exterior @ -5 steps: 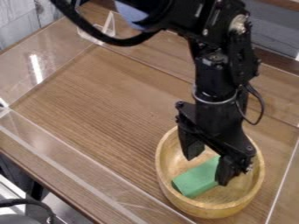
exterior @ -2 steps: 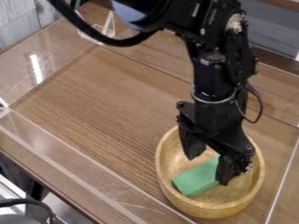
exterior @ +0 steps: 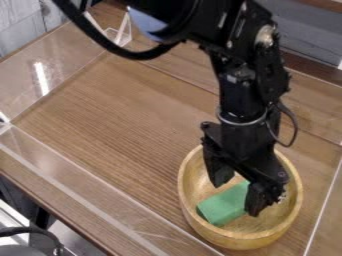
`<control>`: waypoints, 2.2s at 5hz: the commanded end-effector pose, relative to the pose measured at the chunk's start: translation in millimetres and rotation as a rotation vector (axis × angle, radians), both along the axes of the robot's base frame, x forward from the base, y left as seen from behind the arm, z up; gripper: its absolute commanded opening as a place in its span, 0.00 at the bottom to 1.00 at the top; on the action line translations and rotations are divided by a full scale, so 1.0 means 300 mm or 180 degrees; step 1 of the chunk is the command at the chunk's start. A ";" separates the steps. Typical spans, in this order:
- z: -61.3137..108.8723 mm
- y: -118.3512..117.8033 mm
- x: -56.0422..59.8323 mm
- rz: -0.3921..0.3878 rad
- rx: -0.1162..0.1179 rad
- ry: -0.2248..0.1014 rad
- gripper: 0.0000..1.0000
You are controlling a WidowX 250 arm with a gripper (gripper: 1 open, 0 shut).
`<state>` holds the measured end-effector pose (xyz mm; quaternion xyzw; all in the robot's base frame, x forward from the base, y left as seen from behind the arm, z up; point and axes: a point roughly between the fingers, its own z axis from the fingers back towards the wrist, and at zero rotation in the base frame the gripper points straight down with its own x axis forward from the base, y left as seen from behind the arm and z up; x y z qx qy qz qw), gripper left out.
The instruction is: Remove the green block from inside the brown bowl and put it on the table
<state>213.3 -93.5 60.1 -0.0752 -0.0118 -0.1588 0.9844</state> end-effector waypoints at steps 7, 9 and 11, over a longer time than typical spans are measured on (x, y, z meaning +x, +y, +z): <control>-0.069 0.002 0.012 -0.0028 -0.0027 0.0005 0.00; -0.055 0.006 0.000 -0.0003 -0.0030 0.0082 0.00; -0.036 0.010 -0.013 0.0028 -0.0035 0.0158 0.00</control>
